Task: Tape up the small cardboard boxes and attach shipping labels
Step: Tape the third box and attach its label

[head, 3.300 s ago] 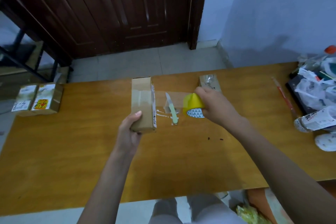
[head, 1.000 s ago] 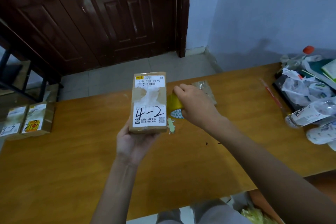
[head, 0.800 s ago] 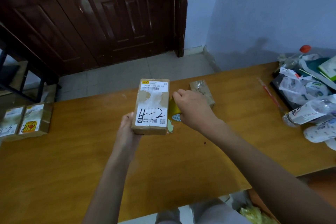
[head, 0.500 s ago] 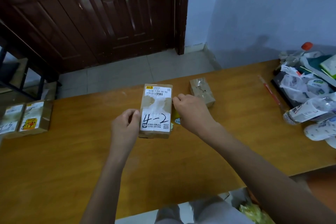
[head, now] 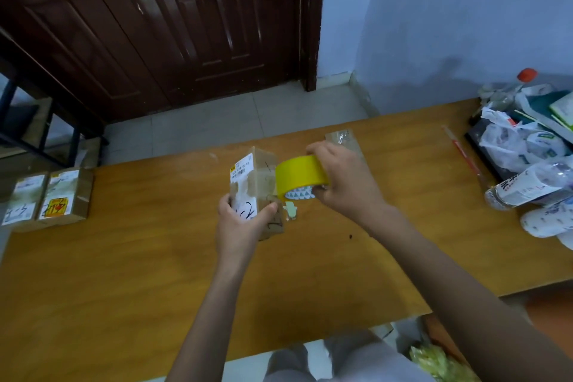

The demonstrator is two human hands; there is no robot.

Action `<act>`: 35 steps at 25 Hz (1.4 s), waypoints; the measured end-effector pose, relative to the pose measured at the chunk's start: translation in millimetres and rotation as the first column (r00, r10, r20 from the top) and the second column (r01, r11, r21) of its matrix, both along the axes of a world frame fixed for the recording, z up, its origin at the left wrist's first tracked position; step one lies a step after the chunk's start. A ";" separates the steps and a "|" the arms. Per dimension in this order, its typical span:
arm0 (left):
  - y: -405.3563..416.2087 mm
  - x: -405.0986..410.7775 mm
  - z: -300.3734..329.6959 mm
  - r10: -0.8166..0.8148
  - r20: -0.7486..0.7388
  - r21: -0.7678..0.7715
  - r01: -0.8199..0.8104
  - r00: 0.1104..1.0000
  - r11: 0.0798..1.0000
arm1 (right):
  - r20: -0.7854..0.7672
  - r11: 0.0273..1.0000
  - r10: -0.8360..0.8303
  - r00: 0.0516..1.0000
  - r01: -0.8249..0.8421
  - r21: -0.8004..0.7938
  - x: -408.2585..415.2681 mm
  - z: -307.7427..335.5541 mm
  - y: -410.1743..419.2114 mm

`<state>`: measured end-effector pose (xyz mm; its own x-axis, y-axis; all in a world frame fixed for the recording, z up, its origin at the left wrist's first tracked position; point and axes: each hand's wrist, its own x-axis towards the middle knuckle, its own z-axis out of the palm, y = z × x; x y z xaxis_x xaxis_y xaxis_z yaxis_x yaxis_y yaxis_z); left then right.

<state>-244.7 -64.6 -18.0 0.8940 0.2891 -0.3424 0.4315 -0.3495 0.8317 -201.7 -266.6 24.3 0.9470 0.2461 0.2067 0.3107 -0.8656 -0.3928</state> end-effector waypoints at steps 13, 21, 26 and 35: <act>30.3 22.2 30.6 0.121 0.061 -0.448 -0.081 0.991 0.890 | 0.081 0.953 -0.141 0.987 0.158 -0.258 16.7 16.1 -11.7; 25.5 21.5 33.0 0.024 0.043 -0.906 0.029 0.999 0.422 | 0.088 0.965 -0.087 0.992 0.106 -0.238 19.9 17.8 6.6; 19.4 18.2 32.4 0.001 0.095 -0.983 0.093 0.996 0.156 | 0.124 0.958 -0.071 0.990 0.102 -0.266 23.9 22.4 18.4; -0.6 11.0 31.3 0.027 0.012 -1.000 0.012 1.000 -0.012 | 0.074 0.937 -0.097 0.993 0.116 -0.329 23.2 19.3 35.1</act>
